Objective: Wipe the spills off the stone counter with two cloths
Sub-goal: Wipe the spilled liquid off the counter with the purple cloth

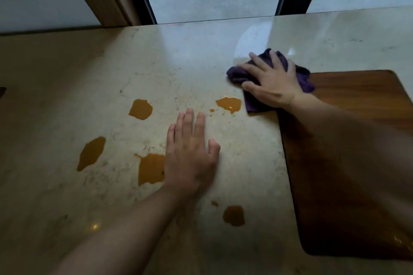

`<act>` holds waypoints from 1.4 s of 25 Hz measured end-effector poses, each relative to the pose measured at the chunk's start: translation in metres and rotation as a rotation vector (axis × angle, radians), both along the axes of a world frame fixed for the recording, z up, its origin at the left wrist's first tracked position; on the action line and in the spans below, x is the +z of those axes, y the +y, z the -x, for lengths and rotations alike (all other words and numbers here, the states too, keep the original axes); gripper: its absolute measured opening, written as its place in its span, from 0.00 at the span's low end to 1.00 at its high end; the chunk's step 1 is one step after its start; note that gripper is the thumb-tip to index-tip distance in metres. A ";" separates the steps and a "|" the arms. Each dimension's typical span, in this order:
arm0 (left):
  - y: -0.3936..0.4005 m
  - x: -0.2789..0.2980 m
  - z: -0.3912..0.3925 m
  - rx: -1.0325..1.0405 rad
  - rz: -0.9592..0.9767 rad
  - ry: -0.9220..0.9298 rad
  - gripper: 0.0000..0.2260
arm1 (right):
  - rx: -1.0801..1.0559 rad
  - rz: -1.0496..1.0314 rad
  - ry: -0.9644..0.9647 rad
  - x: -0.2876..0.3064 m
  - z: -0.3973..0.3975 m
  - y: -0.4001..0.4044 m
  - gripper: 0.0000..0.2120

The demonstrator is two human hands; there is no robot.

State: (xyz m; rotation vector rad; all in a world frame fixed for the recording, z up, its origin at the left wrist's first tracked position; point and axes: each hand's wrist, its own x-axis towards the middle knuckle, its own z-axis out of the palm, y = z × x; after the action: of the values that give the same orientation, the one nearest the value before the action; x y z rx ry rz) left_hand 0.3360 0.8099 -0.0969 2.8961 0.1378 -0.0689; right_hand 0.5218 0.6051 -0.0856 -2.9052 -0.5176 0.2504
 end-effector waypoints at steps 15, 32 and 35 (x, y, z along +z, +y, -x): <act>0.011 -0.013 -0.001 -0.112 0.042 -0.084 0.29 | -0.277 0.106 0.023 0.001 0.493 -0.024 0.31; 0.012 -0.008 -0.001 -0.102 0.040 -0.082 0.29 | -0.483 0.063 -0.106 -0.013 0.260 0.083 0.29; 0.010 -0.008 -0.003 -0.072 0.026 -0.076 0.29 | -0.471 0.058 -0.088 -0.011 0.168 0.070 0.29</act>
State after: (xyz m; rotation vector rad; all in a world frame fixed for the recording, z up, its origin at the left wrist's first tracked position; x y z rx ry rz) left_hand 0.3394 0.8196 -0.1044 2.8721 0.0197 0.0262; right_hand 0.3542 0.6747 -0.0968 -2.9931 0.1716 0.0695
